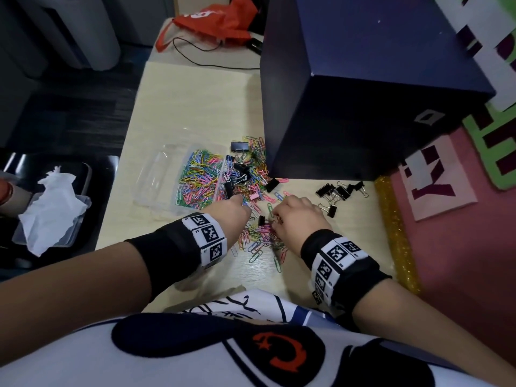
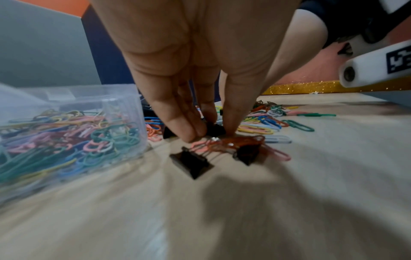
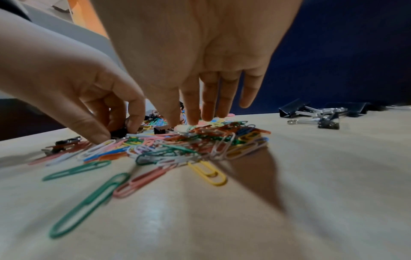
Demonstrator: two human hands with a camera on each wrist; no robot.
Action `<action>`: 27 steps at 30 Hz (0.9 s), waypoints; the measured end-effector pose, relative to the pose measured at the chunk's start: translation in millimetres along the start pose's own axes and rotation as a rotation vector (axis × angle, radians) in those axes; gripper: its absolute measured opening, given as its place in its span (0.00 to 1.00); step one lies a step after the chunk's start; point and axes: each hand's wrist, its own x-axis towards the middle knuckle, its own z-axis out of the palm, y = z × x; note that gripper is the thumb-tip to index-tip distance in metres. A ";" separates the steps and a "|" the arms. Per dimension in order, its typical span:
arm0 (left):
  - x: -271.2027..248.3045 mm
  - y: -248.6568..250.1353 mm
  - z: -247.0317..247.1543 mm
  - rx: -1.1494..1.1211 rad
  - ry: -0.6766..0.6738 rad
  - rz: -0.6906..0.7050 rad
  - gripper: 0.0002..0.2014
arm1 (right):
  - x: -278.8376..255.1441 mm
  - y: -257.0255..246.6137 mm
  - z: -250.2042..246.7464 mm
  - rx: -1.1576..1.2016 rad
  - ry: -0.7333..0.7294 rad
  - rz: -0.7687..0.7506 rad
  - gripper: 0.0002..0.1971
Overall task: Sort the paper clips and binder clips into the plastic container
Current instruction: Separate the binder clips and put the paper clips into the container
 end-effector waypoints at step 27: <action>17.5 29.9 -62.6 -0.452 0.402 0.159 0.27 | -19.1 48.5 -32.8 0.611 0.409 0.727 0.18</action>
